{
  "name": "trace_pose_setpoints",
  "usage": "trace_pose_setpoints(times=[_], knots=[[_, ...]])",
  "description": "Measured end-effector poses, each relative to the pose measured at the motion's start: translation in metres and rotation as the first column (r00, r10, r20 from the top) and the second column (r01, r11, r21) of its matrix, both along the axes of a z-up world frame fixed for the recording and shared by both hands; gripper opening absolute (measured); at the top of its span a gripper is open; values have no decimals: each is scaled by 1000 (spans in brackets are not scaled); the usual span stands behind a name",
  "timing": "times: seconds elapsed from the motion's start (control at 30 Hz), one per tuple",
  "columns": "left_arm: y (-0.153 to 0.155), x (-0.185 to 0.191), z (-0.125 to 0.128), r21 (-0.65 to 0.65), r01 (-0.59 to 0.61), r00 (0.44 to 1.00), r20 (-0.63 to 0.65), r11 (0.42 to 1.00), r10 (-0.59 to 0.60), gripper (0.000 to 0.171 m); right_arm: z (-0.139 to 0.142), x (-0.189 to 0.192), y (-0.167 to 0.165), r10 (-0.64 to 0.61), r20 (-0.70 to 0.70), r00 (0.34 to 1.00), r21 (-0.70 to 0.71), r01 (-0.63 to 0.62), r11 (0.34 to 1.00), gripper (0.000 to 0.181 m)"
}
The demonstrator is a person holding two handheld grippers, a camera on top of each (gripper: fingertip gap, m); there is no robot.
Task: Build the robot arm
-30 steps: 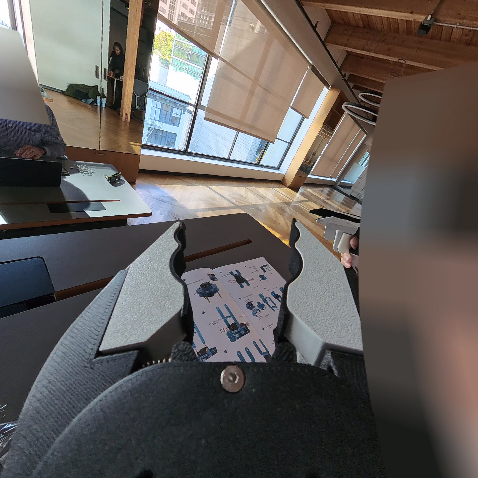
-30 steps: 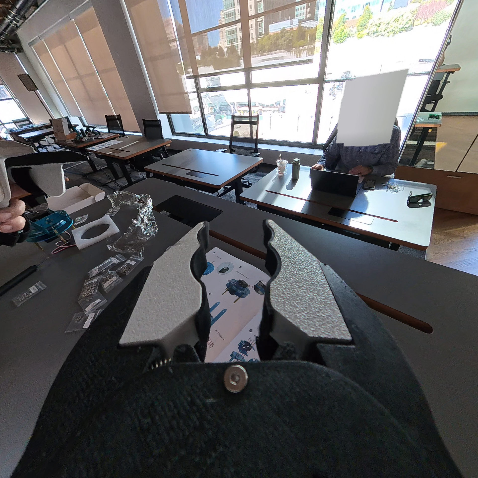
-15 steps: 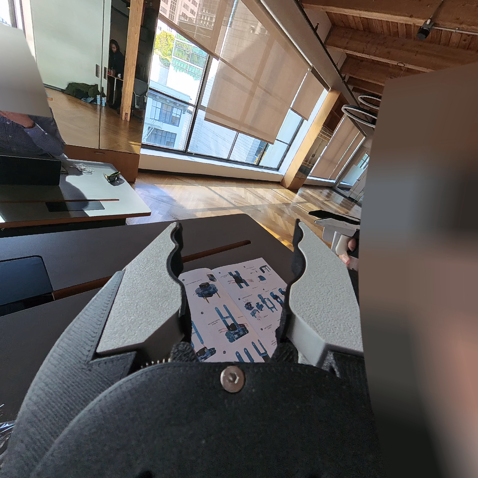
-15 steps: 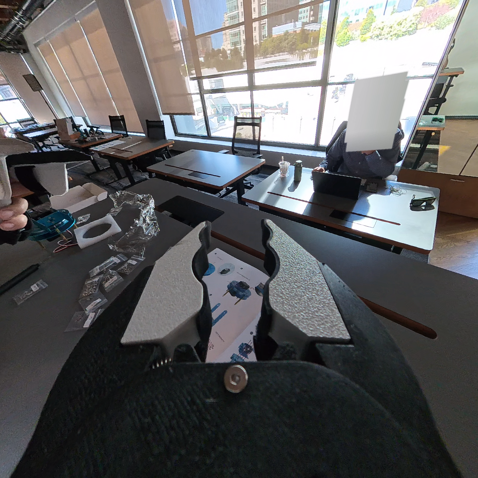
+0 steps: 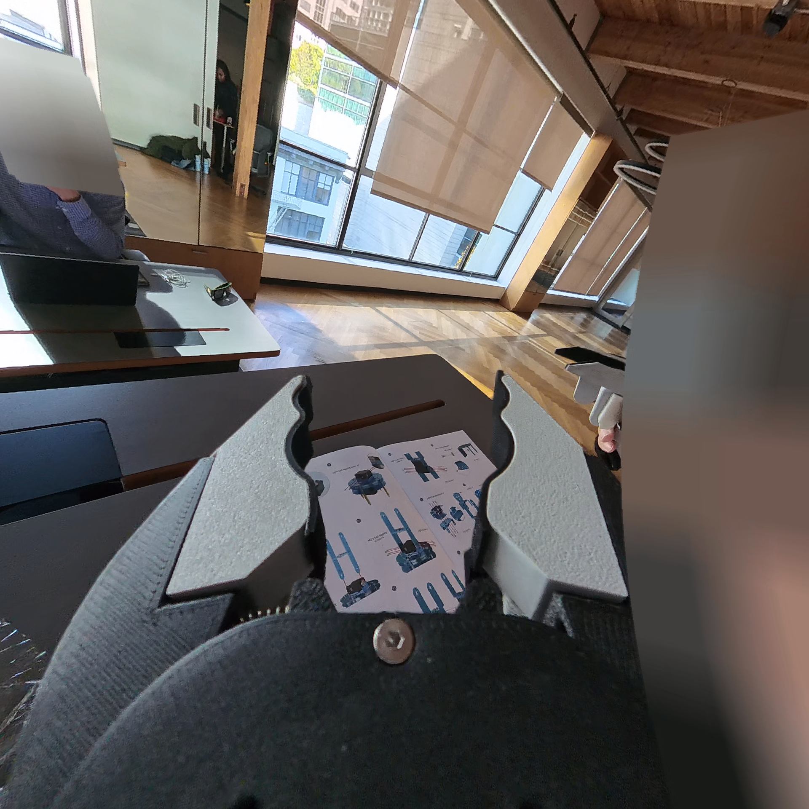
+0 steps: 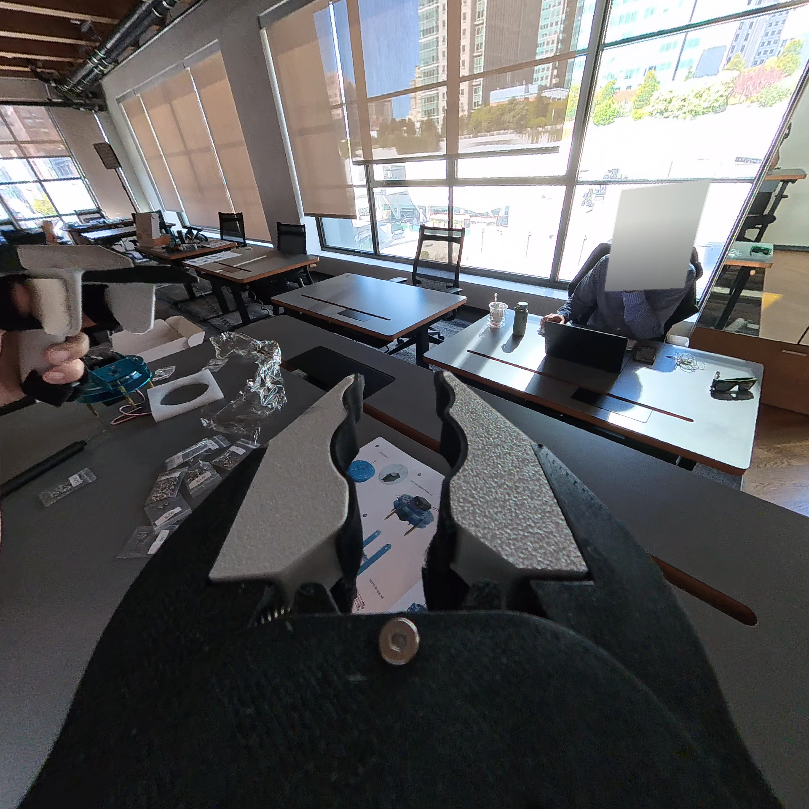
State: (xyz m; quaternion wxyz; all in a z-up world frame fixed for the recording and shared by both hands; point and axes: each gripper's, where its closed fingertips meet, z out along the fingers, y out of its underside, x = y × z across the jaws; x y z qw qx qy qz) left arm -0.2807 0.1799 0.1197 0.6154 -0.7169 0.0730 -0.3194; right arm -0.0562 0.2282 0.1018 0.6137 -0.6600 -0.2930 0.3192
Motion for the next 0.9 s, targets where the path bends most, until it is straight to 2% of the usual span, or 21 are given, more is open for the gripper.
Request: trace_pose_setpoints(times=[0.9], knots=[[-7,3,10,30,25,999,33,999,-26,85,-7,-5,1,18,22,1000,-26,-18,1000,32]])
